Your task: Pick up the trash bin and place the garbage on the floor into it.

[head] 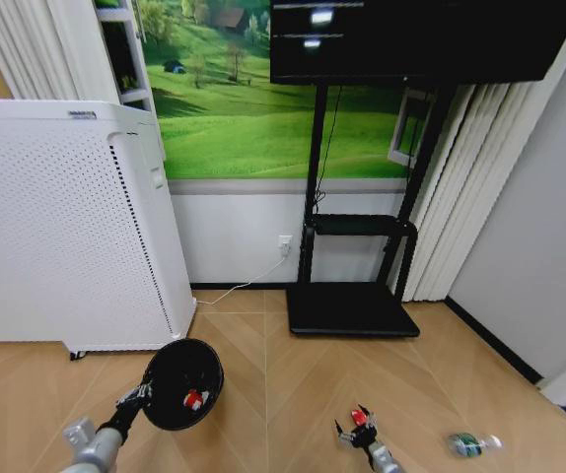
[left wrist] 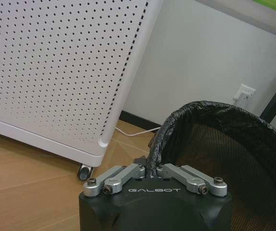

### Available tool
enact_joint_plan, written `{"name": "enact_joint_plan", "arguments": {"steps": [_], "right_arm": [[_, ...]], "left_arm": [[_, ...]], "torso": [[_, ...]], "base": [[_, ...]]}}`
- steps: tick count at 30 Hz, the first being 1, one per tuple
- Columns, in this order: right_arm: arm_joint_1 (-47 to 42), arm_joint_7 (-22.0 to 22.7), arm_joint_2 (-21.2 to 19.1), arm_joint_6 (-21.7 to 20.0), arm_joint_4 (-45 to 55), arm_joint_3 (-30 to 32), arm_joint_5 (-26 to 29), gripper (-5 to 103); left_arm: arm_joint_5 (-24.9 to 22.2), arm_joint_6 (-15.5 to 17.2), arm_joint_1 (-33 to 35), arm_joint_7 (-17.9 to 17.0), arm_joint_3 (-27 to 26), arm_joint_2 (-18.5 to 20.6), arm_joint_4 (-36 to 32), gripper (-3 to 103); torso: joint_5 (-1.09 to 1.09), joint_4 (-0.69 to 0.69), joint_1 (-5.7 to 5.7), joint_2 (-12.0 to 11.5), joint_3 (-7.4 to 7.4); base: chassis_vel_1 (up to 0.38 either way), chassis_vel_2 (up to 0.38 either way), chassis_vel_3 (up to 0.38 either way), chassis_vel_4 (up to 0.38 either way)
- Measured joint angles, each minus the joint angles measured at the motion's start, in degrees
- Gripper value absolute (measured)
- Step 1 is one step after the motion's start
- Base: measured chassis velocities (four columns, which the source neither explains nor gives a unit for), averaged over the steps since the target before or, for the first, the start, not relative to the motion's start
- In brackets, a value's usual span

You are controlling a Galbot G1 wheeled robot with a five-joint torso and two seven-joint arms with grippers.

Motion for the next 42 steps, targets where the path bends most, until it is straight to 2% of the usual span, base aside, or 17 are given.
{"name": "enact_joint_plan", "arguments": {"steps": [13, 15, 17, 19, 22, 23, 26, 28, 29, 30, 32, 35, 42], "right_arm": [[7.4, 1.2, -0.3, 0.2, -10.3, 0.3, -2.0, 101], [7.8, 1.2, -0.5, 0.2, -10.9, 0.4, -2.0, 99], [8.0, 1.3, -0.9, 0.1, -11.8, 0.4, -1.4, 91], [7.9, 1.4, -0.9, 0.1, -12.0, 0.4, -0.8, 91], [7.0, 1.4, -1.1, -0.1, -12.1, 0.8, -0.3, 76], [7.0, 1.4, -1.1, -0.1, -12.1, 0.8, -0.3, 76], [6.4, 1.0, -1.3, 0.0, -12.9, 1.1, -0.2, 62], [6.5, 0.9, -1.3, 0.0, -13.2, 1.2, -0.2, 62], [6.5, 0.8, -1.3, 0.0, -13.4, 1.2, -0.2, 57], [6.5, 0.8, -1.3, 0.0, -13.4, 1.2, -0.2, 57], [6.5, 0.8, -1.2, 0.1, -13.5, 1.2, -0.2, 51], [6.5, 0.8, -1.2, 0.0, -13.4, 1.2, -0.2, 46], [5.6, 1.0, -1.3, -0.4, -11.4, 1.2, 1.1, 46]], "left_arm": [[0.2, -0.1, 0.3, 0.5, 0.3, -0.8, 0.0, 4], [0.2, -0.2, 0.3, 0.5, 0.3, -0.8, -0.1, 4], [0.2, -0.2, 0.4, 0.5, 0.3, -0.8, -0.3, 4], [0.2, -0.2, 0.4, 0.5, 0.3, -0.8, -0.3, 4], [0.1, -0.2, 0.1, 0.5, 0.2, -0.7, -0.3, 4], [0.1, -0.2, 0.1, 0.5, 0.2, -0.7, -0.3, 4], [0.0, -0.2, -0.1, 0.4, 0.2, -0.6, -0.3, 4], [0.0, -0.2, -0.1, 0.4, 0.2, -0.5, -0.2, 4], [0.0, -0.2, -0.1, 0.4, 0.3, -0.5, -0.2, 4], [0.0, -0.2, -0.1, 0.4, 0.3, -0.5, -0.2, 4], [0.0, -0.3, -0.1, 0.4, 0.3, -0.5, -0.2, 4], [0.0, -0.3, -0.1, 0.3, 0.3, -0.5, -0.3, 4], [0.2, -0.4, -0.2, 0.3, 0.2, -0.5, 0.2, 4]], "torso": [[0.00, 0.01, 0.00, 0.0, 0.00], [0.00, 0.01, 0.00, 0.0, 0.00], [-0.01, -0.01, 0.00, 0.0, 0.00], [0.00, 0.00, 0.00, 0.0, 0.00], [0.00, 0.00, 0.00, 0.0, 0.00], [0.00, 0.00, 0.00, 0.0, 0.00], [-0.01, -0.01, 0.00, 0.0, -0.01], [-0.02, 0.00, 0.00, 0.0, -0.01], [-0.02, 0.00, 0.00, 0.0, -0.01], [-0.02, 0.00, 0.00, 0.0, -0.01], [-0.03, 0.00, 0.00, 0.0, -0.01], [-0.04, -0.01, 0.00, 0.0, -0.01], [0.03, 0.00, 0.00, 0.0, 0.00]], "base": [[0.000, 0.000, 0.000, 0.000], [0.000, 0.000, 0.000, 0.000], [0.000, 0.000, 0.000, 0.000], [0.000, 0.000, 0.000, 0.000], [0.000, 0.000, 0.000, 0.000], [0.000, 0.000, 0.000, 0.000], [0.000, 0.000, 0.000, 0.000], [0.000, 0.000, 0.000, 0.000], [0.000, 0.000, 0.000, 0.000], [0.000, 0.000, 0.000, 0.000], [0.000, 0.000, 0.000, 0.000], [0.000, 0.000, 0.000, 0.000], [0.000, 0.000, 0.000, 0.000]]}}
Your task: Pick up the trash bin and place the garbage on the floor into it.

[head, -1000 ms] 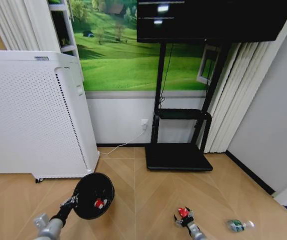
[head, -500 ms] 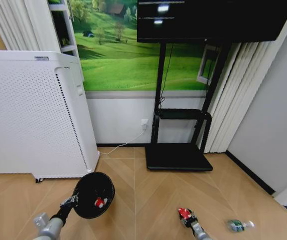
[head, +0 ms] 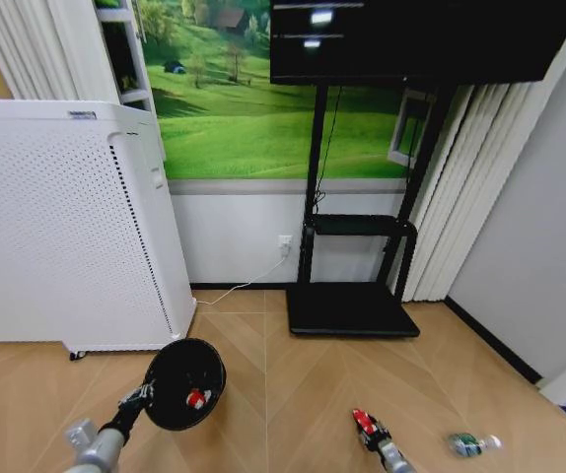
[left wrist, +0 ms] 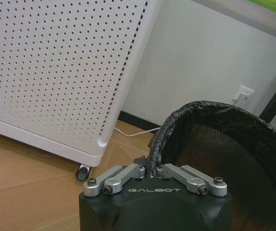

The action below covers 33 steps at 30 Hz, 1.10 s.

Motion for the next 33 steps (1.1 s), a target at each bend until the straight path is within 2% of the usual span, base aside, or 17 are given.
{"name": "enact_joint_plan", "arguments": {"steps": [2, 4, 5, 7, 8, 10, 17, 19, 23, 25, 28, 29, 30, 31, 33], "right_arm": [[-1.2, -0.3, -0.6, -0.2, 2.4, 0.0, 1.2, 45], [-4.9, -0.6, -1.7, -1.2, 10.3, 0.3, 4.8, 45], [-4.9, -0.6, -1.7, -1.2, 10.3, 0.3, 4.8, 45], [-8.3, -1.8, -1.9, -1.6, 19.0, 0.6, 8.1, 45], [-8.3, -1.8, -1.9, -1.6, 19.0, 0.6, 8.1, 45], [-11.4, -4.5, -2.5, -0.2, 25.8, 0.1, 11.0, 45], [-16.1, -8.0, -3.5, 3.2, 39.4, -0.4, 13.3, 44], [-18.1, -10.9, -5.0, 5.1, 44.9, -0.5, 14.7, 44], [-19.6, -13.0, -6.4, 6.7, 48.1, -0.6, 15.7, 44], [-21.5, -16.5, -7.4, 8.3, 51.5, -0.9, 16.5, 44], [-22.4, -18.2, -7.7, 9.2, 53.8, -1.7, 16.6, 44], [-22.7, -18.2, -7.8, 9.1, 54.7, -2.2, 16.1, 44], [-22.9, -18.1, -7.8, 8.9, 55.6, -3.0, 15.6, 44], [-22.9, -18.1, -7.8, 8.9, 55.6, -3.0, 15.6, 44], [-23.0, -17.8, -8.0, 8.6, 56.6, -4.8, 15.2, 44]], "left_arm": [[0.1, 0.0, -0.3, 0.0, 0.5, 0.2, 0.8, 4], [-1.3, 1.0, -1.0, 1.7, 2.5, 1.4, 2.3, 4], [-1.3, 1.0, -1.0, 1.7, 2.5, 1.4, 2.3, 4], [-2.3, 1.7, -2.7, 2.7, 5.5, 2.9, 3.8, 4], [-2.3, 1.7, -2.7, 2.7, 5.5, 2.9, 3.8, 4], [-3.3, 2.1, -4.2, 3.0, 8.1, 3.7, 5.1, 4], [-4.0, 2.3, -7.4, 4.1, 13.7, 5.2, 9.3, 4], [-3.7, 2.3, -9.8, 4.2, 17.0, 6.0, 11.6, 4], [-3.6, 2.3, -12.2, 4.1, 19.8, 6.6, 13.2, 4], [-3.7, 2.3, -14.9, 3.9, 22.7, 6.9, 14.1, 4], [-3.9, 2.3, -16.1, 3.9, 24.5, 7.3, 14.1, 4], [-4.0, 2.2, -16.2, 5.3, 25.1, 7.8, 14.0, 4], [-3.9, 2.2, -15.7, 8.4, 25.7, 8.8, 13.3, 4], [-3.9, 2.2, -15.7, 8.4, 25.7, 8.8, 13.3, 4], [-2.2, 2.1, -13.7, 13.5, 26.9, 11.7, 10.3, 4]], "torso": [[-0.01, 0.00, 0.00, 0.0, 0.00], [-0.02, 0.01, 0.00, 0.0, 0.01], [-0.02, 0.01, 0.00, 0.0, 0.01], [-0.04, 0.00, 0.00, 0.0, 0.00], [-0.04, 0.00, 0.00, 0.0, 0.00], [-0.04, -0.01, 0.00, 0.0, 0.01], [-0.04, 0.01, 0.00, 0.0, 0.00], [-0.04, 0.01, 0.00, 0.0, 0.00], [-0.05, 0.00, 0.00, 0.0, 0.00], [-0.05, -0.02, 0.00, 0.0, 0.00], [-0.04, -0.02, 0.00, 0.0, 0.00], [-0.03, -0.02, 0.00, 0.0, 0.00], [-0.05, -0.02, 0.00, 0.0, 0.00], [-0.05, -0.02, 0.00, 0.0, 0.00], [-0.04, -0.01, 0.00, 0.0, 0.00]], "base": [[0.000, 0.000, 0.000, 0.000], [0.000, 0.000, 0.000, 0.000], [0.000, 0.000, 0.000, 0.000], [0.000, 0.000, 0.000, 0.000], [0.000, 0.000, 0.000, 0.000], [0.000, 0.000, 0.000, 0.000], [0.000, 0.000, 0.000, 0.000], [0.000, 0.000, 0.000, 0.000], [0.000, 0.000, 0.000, 0.000], [0.000, 0.000, 0.000, 0.000], [0.000, 0.000, 0.000, 0.000], [0.000, 0.000, 0.000, 0.000], [0.000, 0.000, 0.000, 0.000], [0.000, 0.000, 0.000, 0.000], [0.000, 0.000, 0.000, 0.000]]}}
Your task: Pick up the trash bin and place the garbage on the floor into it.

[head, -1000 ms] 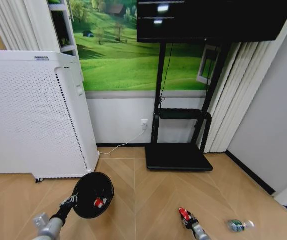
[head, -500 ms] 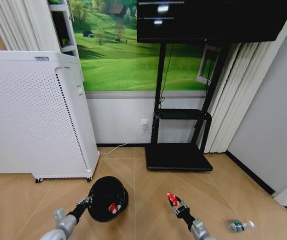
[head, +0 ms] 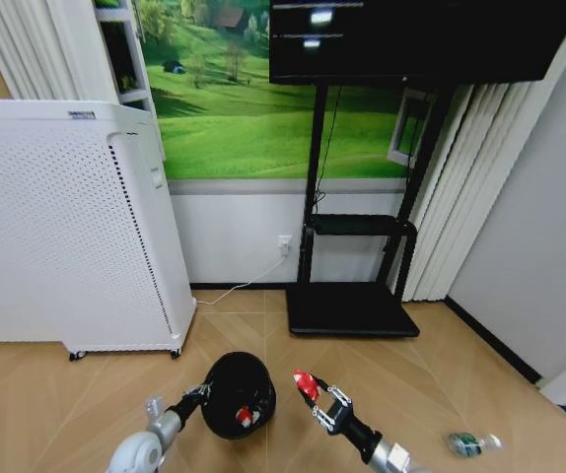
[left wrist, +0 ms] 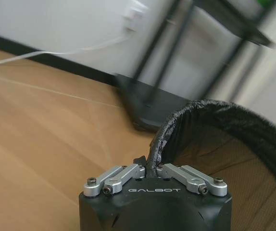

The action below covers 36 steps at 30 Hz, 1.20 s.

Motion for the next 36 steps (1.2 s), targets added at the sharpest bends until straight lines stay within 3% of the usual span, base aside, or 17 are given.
{"name": "enact_joint_plan", "arguments": {"steps": [3, 8, 19, 29, 34, 35, 36], "right_arm": [[0.0, 0.0, -0.1, -0.2, 0.5, -2.2, -0.1, 44], [0.2, -0.4, 0.0, -0.2, 0.3, -4.6, -1.1, 44], [-1.6, -6.8, -1.2, 4.2, -1.0, -6.6, -2.8, 41], [0.1, -7.2, -0.9, 4.9, -2.6, -9.0, -3.6, 38], [0.4, -7.2, -0.8, 4.9, -2.7, -9.0, -3.6, 53], [0.6, -7.2, -0.7, 5.1, -2.8, -9.0, -3.6, 63], [0.6, -7.2, -0.7, 5.1, -2.8, -9.0, -3.6, 63]], "left_arm": [[3.0, -0.4, 1.9, 2.5, 0.5, 2.2, -2.7, 4], [3.4, -0.7, 2.4, 2.8, -0.4, 1.8, -4.4, 4], [-0.2, -0.9, 1.3, 1.2, 0.2, -0.2, -5.2, 4], [-3.1, -0.5, 0.6, -3.4, 5.0, -2.3, -5.1, 4], [-2.9, -0.4, 0.9, -3.6, 5.4, -2.6, -5.1, 4], [-2.7, -0.4, 1.3, -3.9, 5.6, -2.7, -5.0, 4], [-2.7, -0.4, 1.3, -3.9, 5.6, -2.7, -5.0, 4]], "torso": [[0.01, 0.01, -0.01, 0.0, 0.00], [0.00, 0.00, 0.00, 0.0, 0.00], [-0.02, 0.02, 0.00, 0.0, 0.00], [0.00, 0.00, 0.00, 0.0, 0.00], [0.00, 0.01, -0.01, 0.0, 0.00], [0.01, 0.00, 0.00, 0.0, 0.00], [0.01, 0.00, 0.00, 0.0, 0.00]], "base": [[0.000, 0.000, 0.000, 0.000], [0.000, 0.000, 0.000, 0.000], [0.000, 0.000, 0.000, 0.000], [0.000, 0.000, 0.000, 0.000], [0.000, 0.000, 0.000, 0.000], [0.000, 0.000, 0.000, 0.000], [0.000, 0.000, 0.000, 0.000]]}}
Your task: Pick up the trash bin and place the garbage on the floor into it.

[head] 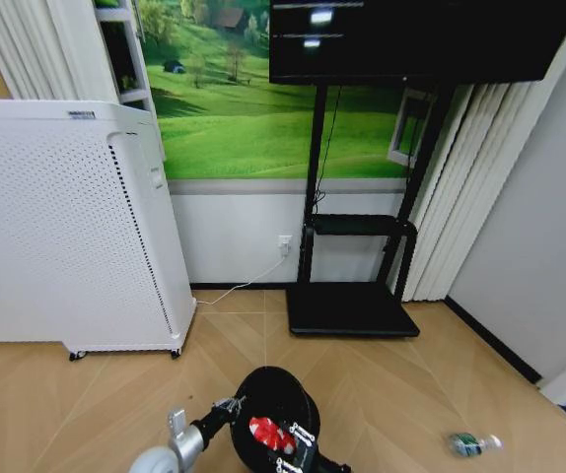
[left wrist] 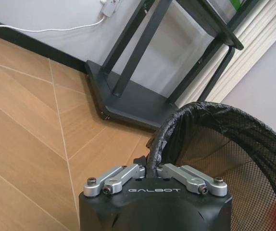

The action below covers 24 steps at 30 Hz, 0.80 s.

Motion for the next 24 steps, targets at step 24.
{"name": "enact_joint_plan", "arguments": {"steps": [24], "right_arm": [[2.6, 16.0, 5.0, -6.2, -2.1, 14.8, 9.6, 100]], "left_arm": [[-11.6, 4.2, 0.2, -33.2, -11.9, -3.5, -7.5, 4]], "torso": [[-0.01, 0.01, 0.00, 0.0, 0.00]], "base": [[0.000, 0.000, 0.000, 0.000]]}}
